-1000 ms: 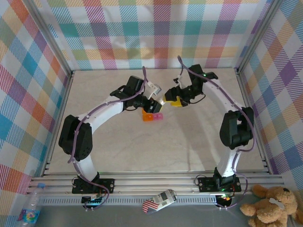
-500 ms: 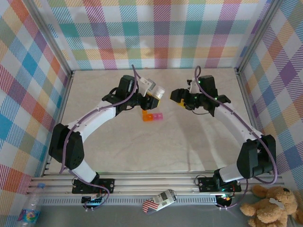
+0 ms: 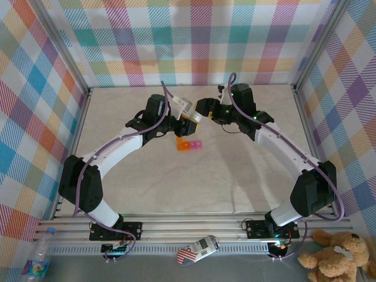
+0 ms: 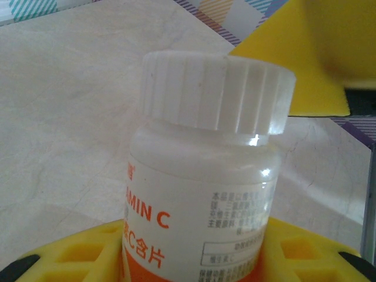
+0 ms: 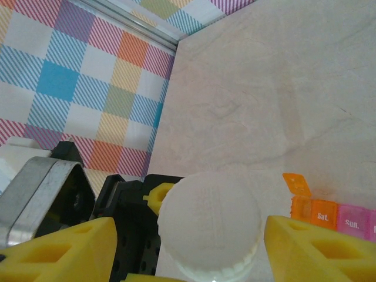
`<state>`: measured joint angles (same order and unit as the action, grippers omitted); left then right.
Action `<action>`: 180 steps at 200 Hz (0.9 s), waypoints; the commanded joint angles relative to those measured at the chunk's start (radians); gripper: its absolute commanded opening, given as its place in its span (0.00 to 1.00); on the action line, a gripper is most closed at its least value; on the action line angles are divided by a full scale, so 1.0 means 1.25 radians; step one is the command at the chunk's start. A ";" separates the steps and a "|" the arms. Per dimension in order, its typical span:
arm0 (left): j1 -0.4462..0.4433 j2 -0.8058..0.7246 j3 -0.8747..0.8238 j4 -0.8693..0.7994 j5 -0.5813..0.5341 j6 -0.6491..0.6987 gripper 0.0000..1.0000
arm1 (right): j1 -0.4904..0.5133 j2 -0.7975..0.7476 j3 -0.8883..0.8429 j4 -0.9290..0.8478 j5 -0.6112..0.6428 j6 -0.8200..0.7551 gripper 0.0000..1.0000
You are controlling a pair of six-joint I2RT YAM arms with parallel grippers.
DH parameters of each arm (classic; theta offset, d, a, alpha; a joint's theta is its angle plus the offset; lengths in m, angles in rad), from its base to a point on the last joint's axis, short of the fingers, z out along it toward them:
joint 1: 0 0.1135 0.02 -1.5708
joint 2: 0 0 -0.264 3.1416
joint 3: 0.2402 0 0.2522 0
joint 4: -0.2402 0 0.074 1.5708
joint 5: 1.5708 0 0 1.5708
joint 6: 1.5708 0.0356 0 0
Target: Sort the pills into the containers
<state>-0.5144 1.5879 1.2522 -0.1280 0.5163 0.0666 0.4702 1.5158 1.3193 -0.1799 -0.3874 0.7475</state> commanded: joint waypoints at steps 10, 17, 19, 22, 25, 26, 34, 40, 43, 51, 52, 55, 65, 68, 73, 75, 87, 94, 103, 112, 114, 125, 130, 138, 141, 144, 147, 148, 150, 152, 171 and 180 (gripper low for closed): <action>0.002 -0.025 0.000 0.018 0.028 -0.007 0.00 | 0.004 0.017 0.033 -0.001 0.015 -0.014 0.62; 0.002 -0.026 0.000 0.020 0.028 -0.007 0.00 | 0.004 0.018 0.035 -0.002 0.017 -0.016 0.60; 0.002 -0.026 0.001 0.019 0.028 -0.008 0.00 | 0.004 0.019 0.035 -0.003 0.018 -0.016 0.60; 0.002 -0.026 0.001 0.020 0.029 -0.009 0.00 | 0.004 0.020 0.037 -0.004 0.018 -0.017 0.59; 0.002 -0.027 0.001 0.020 0.030 -0.008 0.00 | 0.005 0.022 0.038 -0.005 0.018 -0.018 0.59; 0.002 -0.027 0.001 0.019 0.030 -0.009 0.00 | 0.005 0.022 0.038 -0.005 0.018 -0.018 0.59; 0.002 -0.027 0.000 0.021 0.031 -0.009 0.00 | 0.004 0.026 0.041 -0.006 0.017 -0.021 0.58; 0.002 -0.028 0.001 0.021 0.032 -0.010 0.00 | 0.004 0.029 0.045 -0.009 0.016 -0.022 0.57; 0.002 -0.028 0.000 0.020 0.033 -0.010 0.00 | 0.004 0.031 0.047 -0.010 0.015 -0.022 0.57; 0.002 -0.028 0.001 0.021 0.034 -0.010 0.00 | 0.004 0.033 0.051 -0.011 0.013 -0.024 0.54; 0.002 -0.028 0.000 0.021 0.034 -0.010 0.00 | 0.004 0.034 0.051 -0.011 0.012 -0.025 0.54; 0.002 -0.028 0.000 0.020 0.033 -0.010 0.00 | 0.005 0.036 0.052 -0.013 0.011 -0.025 0.53; 0.002 -0.030 0.001 0.021 0.034 -0.011 0.00 | 0.004 0.039 0.057 -0.014 0.003 -0.027 0.49; 0.002 -0.030 0.000 0.021 0.034 -0.010 0.00 | 0.004 0.040 0.058 -0.014 0.001 -0.028 0.48; 0.002 -0.030 0.001 0.021 0.032 -0.011 0.00 | 0.004 0.042 0.059 -0.014 -0.004 -0.030 0.47; 0.002 -0.030 0.001 0.021 0.032 -0.011 0.00 | 0.004 0.042 0.059 -0.014 -0.006 -0.031 0.47; 0.002 -0.031 0.000 0.022 0.031 -0.012 0.00 | 0.004 0.044 0.060 -0.014 -0.021 -0.038 0.45; 0.002 -0.031 0.001 0.024 0.030 -0.014 0.00 | 0.004 0.044 0.060 -0.013 -0.032 -0.045 0.45; 0.002 -0.031 0.001 0.024 0.030 -0.015 0.00 | 0.004 0.044 0.060 -0.014 -0.044 -0.053 0.44; 0.002 -0.031 0.001 0.028 0.031 -0.018 0.00 | 0.004 0.043 0.060 -0.016 -0.058 -0.065 0.42; 0.002 -0.031 0.001 0.029 0.031 -0.019 0.00 | 0.005 0.043 0.060 -0.018 -0.061 -0.067 0.42; 0.002 -0.031 0.002 0.033 0.035 -0.022 0.00 | 0.004 0.042 0.059 -0.023 -0.076 -0.094 0.42; 0.002 -0.031 0.002 0.035 0.037 -0.025 0.00 | 0.005 0.042 0.060 -0.025 -0.087 -0.108 0.42; 0.003 -0.031 0.002 0.039 0.042 -0.029 0.00 | 0.004 0.042 0.061 -0.030 -0.109 -0.138 0.42; 0.003 -0.031 0.002 0.040 0.044 -0.031 0.00 | 0.004 0.043 0.063 -0.032 -0.120 -0.155 0.42; 0.003 -0.032 0.002 0.042 0.046 -0.032 0.00 | 0.002 0.044 0.065 -0.033 -0.132 -0.171 0.42; 0.003 -0.032 0.003 0.043 0.049 -0.034 0.00 | 0.001 0.046 0.067 -0.034 -0.145 -0.191 0.42; 0.003 -0.032 0.002 0.043 0.049 -0.034 0.00 | 0.001 0.046 0.068 -0.035 -0.150 -0.198 0.42; 0.003 -0.032 0.002 0.044 0.051 -0.035 0.00 | 0.000 0.046 0.067 -0.035 -0.164 -0.213 0.42; 0.003 -0.032 0.002 0.044 0.054 -0.037 0.00 | -0.001 0.047 0.069 -0.036 -0.176 -0.227 0.42; 0.004 -0.034 0.007 0.045 0.075 -0.047 0.00 | -0.027 0.060 0.073 -0.045 -0.263 -0.320 0.42; 0.005 -0.038 0.007 0.046 0.081 -0.051 0.00 | -0.045 0.069 0.073 -0.035 -0.312 -0.333 0.42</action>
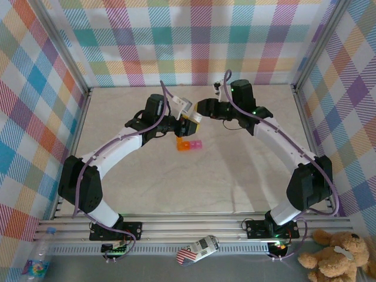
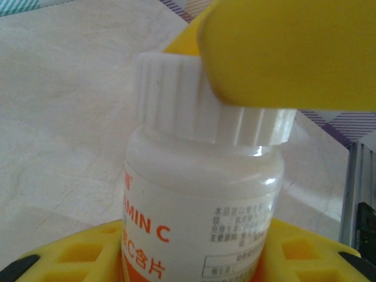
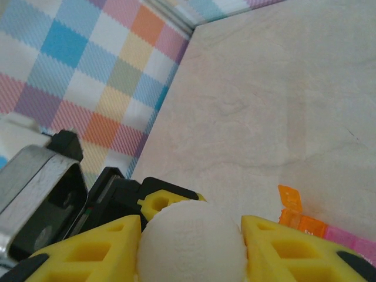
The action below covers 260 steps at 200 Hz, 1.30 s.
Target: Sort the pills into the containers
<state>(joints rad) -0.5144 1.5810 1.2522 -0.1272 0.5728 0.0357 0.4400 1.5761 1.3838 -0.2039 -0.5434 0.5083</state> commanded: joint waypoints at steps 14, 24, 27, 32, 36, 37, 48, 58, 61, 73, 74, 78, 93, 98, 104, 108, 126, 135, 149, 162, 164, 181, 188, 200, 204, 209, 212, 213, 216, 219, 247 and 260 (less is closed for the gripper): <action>0.005 -0.038 0.006 0.046 0.042 -0.029 0.00 | -0.043 0.033 0.021 0.005 -0.242 -0.134 0.40; 0.007 -0.041 0.005 0.044 0.043 -0.029 0.00 | -0.050 0.040 0.024 0.012 -0.257 -0.126 0.40; 0.007 -0.041 0.005 0.043 0.042 -0.029 0.00 | -0.050 0.041 0.025 0.013 -0.258 -0.122 0.41; 0.007 -0.043 0.006 0.041 0.040 -0.029 0.00 | -0.051 0.042 0.026 0.016 -0.257 -0.111 0.42; 0.007 -0.042 0.006 0.038 0.036 -0.029 0.00 | -0.051 0.039 0.026 0.022 -0.256 -0.102 0.46; 0.007 -0.042 0.006 0.038 0.035 -0.029 0.00 | -0.051 0.038 0.025 0.024 -0.256 -0.098 0.47; 0.007 -0.043 0.007 0.032 0.026 -0.023 0.00 | -0.051 0.021 0.007 0.060 -0.230 -0.054 0.59; 0.007 -0.041 0.010 0.024 0.016 -0.014 0.00 | -0.051 -0.009 -0.014 0.084 -0.191 -0.016 0.63; 0.007 -0.041 0.011 0.020 0.012 -0.012 0.00 | -0.051 -0.017 -0.019 0.086 -0.172 -0.009 0.64; 0.007 -0.040 0.012 0.010 -0.003 -0.001 0.00 | -0.051 -0.052 -0.040 0.083 -0.092 0.034 0.70; 0.007 -0.040 0.013 0.010 -0.005 0.000 0.00 | -0.050 -0.055 -0.042 0.084 -0.086 0.038 0.70; 0.007 -0.040 0.013 0.008 -0.010 0.003 0.00 | -0.050 -0.068 -0.051 0.086 -0.060 0.055 0.72; 0.007 -0.037 0.017 -0.001 -0.022 0.013 0.00 | -0.050 -0.099 -0.072 0.071 0.011 0.109 0.77; 0.007 -0.036 0.019 -0.004 -0.024 0.016 0.00 | -0.048 -0.108 -0.078 0.067 0.031 0.126 0.77; 0.007 -0.035 0.021 -0.008 -0.028 0.020 0.00 | -0.045 -0.114 -0.082 0.051 0.061 0.146 0.77; 0.007 -0.034 0.022 -0.009 -0.030 0.023 0.00 | -0.043 -0.117 -0.084 0.045 0.076 0.157 0.77; 0.007 -0.027 0.031 -0.022 -0.036 0.035 0.00 | -0.028 -0.124 -0.090 0.030 0.123 0.191 0.77; 0.006 -0.026 0.034 -0.027 -0.040 0.040 0.00 | -0.019 -0.121 -0.085 0.023 0.136 0.194 0.77; 0.007 -0.024 0.037 -0.032 -0.039 0.043 0.00 | -0.003 -0.114 -0.078 0.024 0.144 0.193 0.77; 0.007 -0.024 0.038 -0.033 -0.038 0.043 0.00 | 0.011 -0.100 -0.066 0.026 0.147 0.188 0.77; 0.007 -0.024 0.038 -0.033 -0.038 0.043 0.00 | 0.013 -0.098 -0.063 0.024 0.149 0.187 0.77; 0.007 -0.025 0.038 -0.032 -0.035 0.042 0.00 | 0.029 -0.076 -0.041 0.006 0.158 0.174 0.76; 0.006 -0.024 0.038 -0.031 -0.035 0.040 0.00 | 0.035 -0.071 -0.035 0.005 0.162 0.168 0.76; 0.006 -0.025 0.037 -0.031 -0.032 0.039 0.00 | 0.044 -0.061 -0.030 0.007 0.165 0.162 0.76; 0.005 -0.026 0.037 -0.031 -0.032 0.040 0.00 | 0.046 -0.058 -0.028 0.006 0.166 0.160 0.76; 0.005 -0.026 0.037 -0.030 -0.031 0.039 0.00 | 0.049 -0.055 -0.025 0.005 0.166 0.158 0.75; 0.005 -0.026 0.037 -0.030 -0.031 0.039 0.00 | 0.050 -0.053 -0.024 0.006 0.165 0.155 0.75; 0.005 -0.026 0.037 -0.030 -0.031 0.039 0.00 | 0.050 -0.052 -0.024 0.006 0.165 0.155 0.75; 0.005 -0.026 0.036 -0.030 -0.030 0.038 0.00 | 0.051 -0.050 -0.023 0.006 0.166 0.153 0.75; 0.005 -0.027 0.036 -0.029 -0.030 0.038 0.00 | 0.051 -0.049 -0.022 0.006 0.166 0.152 0.74; 0.005 -0.028 0.035 -0.027 -0.024 0.036 0.00 | 0.052 -0.046 -0.016 0.010 0.169 0.141 0.72; 0.005 -0.028 0.034 -0.026 -0.024 0.035 0.00 | 0.052 -0.046 -0.009 0.004 0.175 0.134 0.72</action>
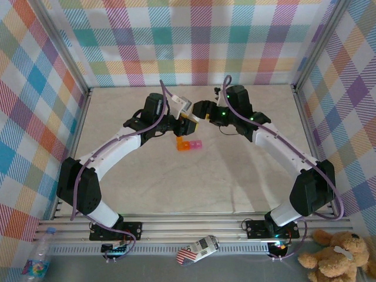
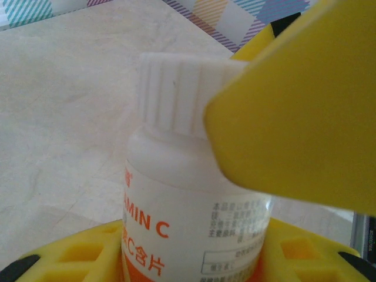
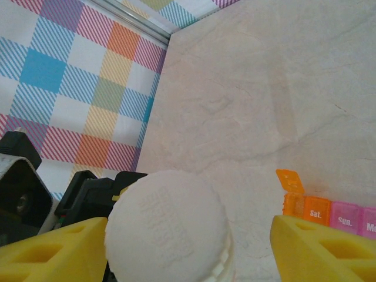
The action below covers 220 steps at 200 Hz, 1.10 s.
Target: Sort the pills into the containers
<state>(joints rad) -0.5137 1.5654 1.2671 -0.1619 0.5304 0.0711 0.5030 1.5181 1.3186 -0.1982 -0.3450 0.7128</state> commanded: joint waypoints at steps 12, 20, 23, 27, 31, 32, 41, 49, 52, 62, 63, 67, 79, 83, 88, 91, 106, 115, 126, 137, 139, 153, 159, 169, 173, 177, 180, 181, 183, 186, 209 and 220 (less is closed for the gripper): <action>0.004 -0.014 0.021 0.002 0.013 0.006 0.00 | 0.001 -0.001 0.049 -0.007 0.023 -0.036 0.71; 0.005 -0.012 0.022 0.002 0.015 0.006 0.00 | 0.001 -0.001 0.054 -0.010 0.025 -0.039 0.71; 0.005 -0.013 0.021 0.002 0.015 0.006 0.00 | 0.001 -0.001 0.056 -0.010 0.027 -0.040 0.71; 0.005 -0.012 0.022 0.003 0.016 0.006 0.00 | 0.001 0.000 0.060 -0.013 0.028 -0.042 0.71; 0.005 -0.012 0.021 0.003 0.016 0.005 0.00 | 0.001 0.001 0.062 -0.014 0.028 -0.042 0.71; 0.005 -0.012 0.022 0.002 0.016 0.005 0.00 | 0.001 0.001 0.063 -0.014 0.028 -0.042 0.71; 0.005 -0.010 0.021 0.003 0.018 0.004 0.00 | 0.001 0.005 0.070 -0.016 0.023 -0.045 0.69; 0.004 -0.009 0.022 0.004 0.018 0.003 0.00 | 0.001 0.009 0.075 -0.017 0.018 -0.045 0.68; 0.005 -0.009 0.022 0.004 0.017 0.004 0.00 | 0.001 0.011 0.077 -0.017 0.015 -0.045 0.68; 0.005 -0.008 0.022 0.004 0.017 0.004 0.00 | 0.001 0.016 0.081 -0.020 0.008 -0.045 0.67; 0.005 -0.008 0.022 0.004 0.017 0.004 0.00 | 0.001 0.016 0.082 -0.021 0.008 -0.046 0.67; 0.005 -0.010 0.023 0.004 0.018 0.003 0.00 | 0.001 0.018 0.083 -0.021 0.005 -0.046 0.67; 0.005 -0.009 0.022 0.005 0.019 0.002 0.00 | 0.001 0.022 0.085 -0.025 -0.001 -0.050 0.67; 0.005 -0.009 0.024 0.005 0.019 0.001 0.00 | 0.001 0.024 0.084 -0.025 -0.002 -0.050 0.67; 0.005 -0.009 0.024 0.006 0.019 0.001 0.00 | 0.001 0.025 0.083 -0.025 -0.004 -0.050 0.67; 0.005 -0.009 0.023 0.006 0.019 0.001 0.00 | 0.000 0.025 0.082 -0.025 -0.003 -0.050 0.67; 0.005 -0.008 0.027 0.008 0.019 0.000 0.00 | 0.001 0.027 0.080 -0.025 -0.009 -0.051 0.67; 0.005 -0.007 0.026 0.008 0.019 -0.002 0.00 | 0.002 0.030 0.080 -0.025 -0.011 -0.052 0.66; 0.005 -0.007 0.028 0.008 0.021 -0.003 0.00 | 0.001 0.031 0.078 -0.026 -0.012 -0.053 0.64; 0.005 -0.006 0.029 0.008 0.021 -0.004 0.00 | 0.001 0.032 0.079 -0.026 -0.013 -0.054 0.61; 0.005 -0.006 0.029 0.008 0.021 -0.004 0.00 | 0.001 0.032 0.079 -0.027 -0.013 -0.054 0.60; 0.005 -0.005 0.030 0.008 0.020 -0.004 0.00 | 0.001 0.034 0.080 -0.029 -0.016 -0.058 0.54; 0.005 -0.005 0.029 0.007 0.020 -0.004 0.00 | 0.001 0.034 0.080 -0.029 -0.018 -0.058 0.52; 0.005 -0.006 0.032 0.009 0.021 -0.004 0.00 | 0.001 0.036 0.081 -0.031 -0.023 -0.064 0.48; 0.005 -0.006 0.031 0.009 0.021 -0.005 0.00 | 0.001 0.036 0.081 -0.031 -0.026 -0.067 0.46; 0.005 -0.006 0.031 0.009 0.021 -0.006 0.00 | 0.001 0.036 0.082 -0.032 -0.028 -0.071 0.45; 0.005 -0.007 0.031 0.009 0.021 -0.006 0.00 | 0.001 0.036 0.082 -0.032 -0.031 -0.073 0.44; 0.005 -0.007 0.031 0.009 0.021 -0.006 0.00 | 0.001 0.036 0.082 -0.032 -0.031 -0.074 0.44; 0.005 -0.006 0.031 0.009 0.022 -0.006 0.00 | 0.001 0.036 0.081 -0.032 -0.033 -0.076 0.43; 0.005 -0.006 0.031 0.010 0.023 -0.006 0.00 | 0.000 0.036 0.080 -0.031 -0.035 -0.079 0.42; 0.005 -0.014 0.028 0.018 0.032 -0.014 0.00 | -0.014 0.030 0.066 -0.008 -0.093 -0.150 0.38; 0.006 -0.019 0.025 0.026 0.046 -0.019 0.00 | -0.034 0.024 0.043 0.036 -0.169 -0.193 0.38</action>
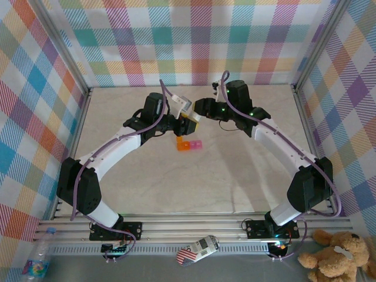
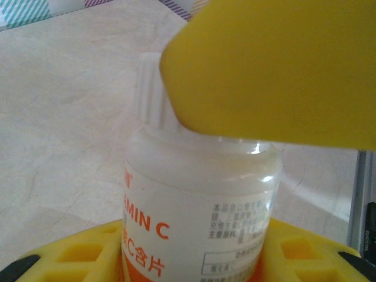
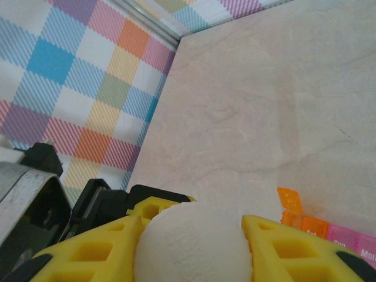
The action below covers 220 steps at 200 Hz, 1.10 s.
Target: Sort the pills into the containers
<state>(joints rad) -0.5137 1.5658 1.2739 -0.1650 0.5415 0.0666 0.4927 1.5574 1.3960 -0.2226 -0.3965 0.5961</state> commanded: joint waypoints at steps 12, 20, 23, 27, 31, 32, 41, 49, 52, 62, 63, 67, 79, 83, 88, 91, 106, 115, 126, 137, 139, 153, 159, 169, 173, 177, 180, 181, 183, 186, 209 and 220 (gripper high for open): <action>0.006 -0.026 0.018 0.034 0.063 -0.023 0.00 | -0.055 -0.016 -0.053 0.121 -0.226 -0.127 0.39; 0.007 -0.030 0.017 0.040 0.082 -0.031 0.00 | -0.074 -0.017 -0.067 0.159 -0.291 -0.132 0.40; 0.007 -0.032 0.017 0.044 0.087 -0.034 0.00 | -0.081 -0.017 -0.070 0.172 -0.312 -0.131 0.40; 0.007 -0.034 0.014 0.048 0.097 -0.040 0.00 | -0.088 -0.014 -0.071 0.180 -0.333 -0.130 0.40; 0.008 -0.036 0.012 0.054 0.106 -0.045 0.00 | -0.092 -0.011 -0.068 0.182 -0.352 -0.129 0.40; 0.008 -0.036 0.012 0.055 0.108 -0.047 0.00 | -0.093 -0.011 -0.067 0.182 -0.357 -0.129 0.40; 0.008 -0.040 0.009 0.066 0.124 -0.056 0.00 | -0.097 -0.002 -0.050 0.165 -0.372 -0.129 0.40; 0.008 -0.041 0.008 0.066 0.131 -0.059 0.00 | -0.097 0.004 -0.036 0.146 -0.377 -0.129 0.41; 0.008 -0.041 0.009 0.065 0.131 -0.060 0.00 | -0.097 0.005 -0.034 0.146 -0.379 -0.124 0.42; 0.008 -0.041 0.008 0.062 0.123 -0.058 0.00 | -0.097 0.001 -0.034 0.150 -0.375 -0.106 0.48; 0.008 -0.041 0.009 0.062 0.122 -0.057 0.00 | -0.097 0.000 -0.034 0.150 -0.372 -0.104 0.49; 0.008 -0.041 0.008 0.058 0.114 -0.055 0.00 | -0.097 -0.005 -0.036 0.148 -0.358 -0.098 0.54; 0.008 -0.041 0.009 0.047 0.092 -0.044 0.00 | -0.097 -0.028 -0.048 0.144 -0.313 -0.078 0.66; 0.008 -0.039 0.011 0.042 0.084 -0.038 0.00 | -0.097 -0.038 -0.052 0.137 -0.291 -0.072 0.68; 0.008 -0.039 0.012 0.036 0.075 -0.033 0.00 | -0.097 -0.050 -0.058 0.131 -0.263 -0.064 0.71; 0.008 -0.038 0.013 0.032 0.071 -0.028 0.00 | -0.097 -0.058 -0.062 0.127 -0.248 -0.060 0.72; 0.008 -0.036 0.016 0.014 0.043 -0.008 0.00 | -0.097 -0.094 -0.086 0.116 -0.171 -0.020 0.76; 0.008 -0.035 0.021 0.002 0.026 0.005 0.00 | -0.097 -0.111 -0.098 0.097 -0.115 0.009 0.78; 0.007 -0.034 0.022 -0.010 0.006 0.022 0.00 | -0.095 -0.125 -0.114 0.078 -0.055 0.057 0.78; 0.007 -0.031 0.026 -0.021 -0.007 0.035 0.00 | -0.093 -0.129 -0.115 0.043 -0.003 0.093 0.78; 0.007 -0.030 0.027 -0.024 -0.010 0.038 0.00 | -0.092 -0.129 -0.116 0.041 0.002 0.098 0.78; 0.007 -0.025 0.033 -0.033 -0.017 0.046 0.00 | -0.079 -0.128 -0.120 0.041 0.030 0.119 0.78; 0.007 -0.022 0.035 -0.035 -0.017 0.047 0.00 | -0.071 -0.124 -0.116 0.041 0.036 0.123 0.78; 0.007 -0.018 0.037 -0.038 -0.018 0.049 0.00 | -0.059 -0.114 -0.104 0.036 0.046 0.123 0.78; 0.006 -0.017 0.038 -0.039 -0.017 0.049 0.00 | -0.054 -0.110 -0.098 0.034 0.049 0.123 0.78; 0.006 -0.017 0.038 -0.039 -0.016 0.049 0.00 | -0.048 -0.104 -0.091 0.032 0.051 0.122 0.78; 0.006 -0.016 0.037 -0.039 -0.017 0.049 0.00 | -0.045 -0.099 -0.085 0.029 0.051 0.122 0.78; 0.006 -0.015 0.037 -0.039 -0.017 0.049 0.00 | -0.044 -0.097 -0.083 0.028 0.051 0.121 0.78; 0.006 -0.015 0.038 -0.039 -0.017 0.049 0.00 | -0.042 -0.094 -0.079 0.026 0.052 0.120 0.78; 0.006 -0.016 0.038 -0.039 -0.017 0.048 0.00 | -0.038 -0.089 -0.074 0.023 0.054 0.119 0.78; 0.005 -0.018 0.034 -0.035 -0.017 0.046 0.00 | -0.018 -0.061 -0.049 0.021 0.058 0.115 0.77; 0.004 -0.018 0.033 -0.035 -0.016 0.046 0.00 | -0.010 -0.053 -0.040 0.021 0.059 0.113 0.76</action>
<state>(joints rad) -0.5117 1.5509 1.2858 -0.2111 0.5278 0.1020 0.4576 1.4662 1.2922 -0.1833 -0.3496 0.7261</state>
